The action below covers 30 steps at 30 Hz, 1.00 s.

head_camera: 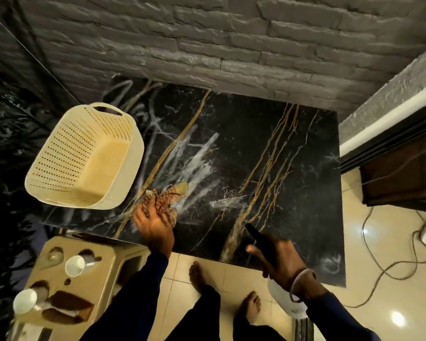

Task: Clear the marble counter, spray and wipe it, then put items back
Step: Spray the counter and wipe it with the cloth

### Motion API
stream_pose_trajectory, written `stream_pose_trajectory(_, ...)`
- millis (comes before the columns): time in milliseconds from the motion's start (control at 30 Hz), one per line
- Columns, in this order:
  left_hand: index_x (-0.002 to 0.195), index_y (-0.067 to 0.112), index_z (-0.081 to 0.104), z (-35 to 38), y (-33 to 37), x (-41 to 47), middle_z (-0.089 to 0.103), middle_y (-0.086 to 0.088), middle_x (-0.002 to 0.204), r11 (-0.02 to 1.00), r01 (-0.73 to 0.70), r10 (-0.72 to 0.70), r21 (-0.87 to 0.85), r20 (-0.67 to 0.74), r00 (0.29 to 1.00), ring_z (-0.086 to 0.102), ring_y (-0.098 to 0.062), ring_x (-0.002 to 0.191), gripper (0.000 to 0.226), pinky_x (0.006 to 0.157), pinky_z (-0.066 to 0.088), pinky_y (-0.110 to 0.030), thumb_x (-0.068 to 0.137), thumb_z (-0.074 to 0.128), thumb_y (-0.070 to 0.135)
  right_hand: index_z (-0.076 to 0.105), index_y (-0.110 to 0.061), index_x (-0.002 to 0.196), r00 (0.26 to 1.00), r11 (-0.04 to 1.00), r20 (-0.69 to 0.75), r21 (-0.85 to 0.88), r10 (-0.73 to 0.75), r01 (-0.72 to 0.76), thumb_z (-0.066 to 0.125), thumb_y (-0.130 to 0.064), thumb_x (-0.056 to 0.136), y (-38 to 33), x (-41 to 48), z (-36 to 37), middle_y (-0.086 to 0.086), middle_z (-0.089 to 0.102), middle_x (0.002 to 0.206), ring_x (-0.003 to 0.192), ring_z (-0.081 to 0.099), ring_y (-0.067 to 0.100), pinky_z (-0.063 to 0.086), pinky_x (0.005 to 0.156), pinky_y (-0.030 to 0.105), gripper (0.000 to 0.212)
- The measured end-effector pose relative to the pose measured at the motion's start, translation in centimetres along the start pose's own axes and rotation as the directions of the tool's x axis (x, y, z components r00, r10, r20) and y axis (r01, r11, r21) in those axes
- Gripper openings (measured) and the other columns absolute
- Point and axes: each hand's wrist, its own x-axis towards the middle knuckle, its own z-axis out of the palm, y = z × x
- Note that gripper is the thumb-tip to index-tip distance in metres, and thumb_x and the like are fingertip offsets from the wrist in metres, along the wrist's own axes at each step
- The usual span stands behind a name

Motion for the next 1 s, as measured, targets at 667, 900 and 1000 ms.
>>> stream_pose_trajectory(667,0.129,0.017,0.058,2.8,10.8,5.0,0.05,-0.015,0.132,0.919,-0.394,0.393,-0.018,-0.029,0.919,0.044,-0.034,0.122,0.042,0.103,0.042,-0.05,0.088,0.049,0.019,0.047,-0.045,0.13,0.989,0.984,-0.148,0.173,-0.025,0.051,0.042,-0.077,0.08,2.4,0.8,-4.0,-0.011,0.072,0.088,0.059,0.067,0.002,0.055,0.055,0.021,0.059)
stream_pose_trajectory(900,0.131,0.008,0.051,1.7,18.9,-12.4,0.058,-0.013,0.132,0.715,-0.665,0.697,-0.217,0.306,0.649,0.046,-0.022,0.123,0.047,0.108,0.039,-0.031,0.093,0.035,0.03,0.056,-0.035,0.124,0.989,0.988,-0.147,0.155,-0.002,0.025,0.038,-0.08,0.079,3.6,0.7,-5.2,-0.015,0.068,0.094,0.067,0.063,-0.004,0.053,0.063,0.019,0.066)
stream_pose_trajectory(1000,0.128,0.013,0.052,2.0,18.2,-13.7,0.064,0.002,0.127,0.529,-0.831,0.819,-0.17,0.361,0.447,0.05,-0.013,0.118,0.047,0.106,0.033,-0.023,0.086,0.047,0.034,0.053,-0.042,0.123,0.991,0.99,-0.132,0.139,0.007,0.012,0.041,-0.078,0.08,4.2,1.6,-6.6,-0.012,0.066,0.095,0.072,0.064,0.002,0.054,0.069,0.021,0.058)
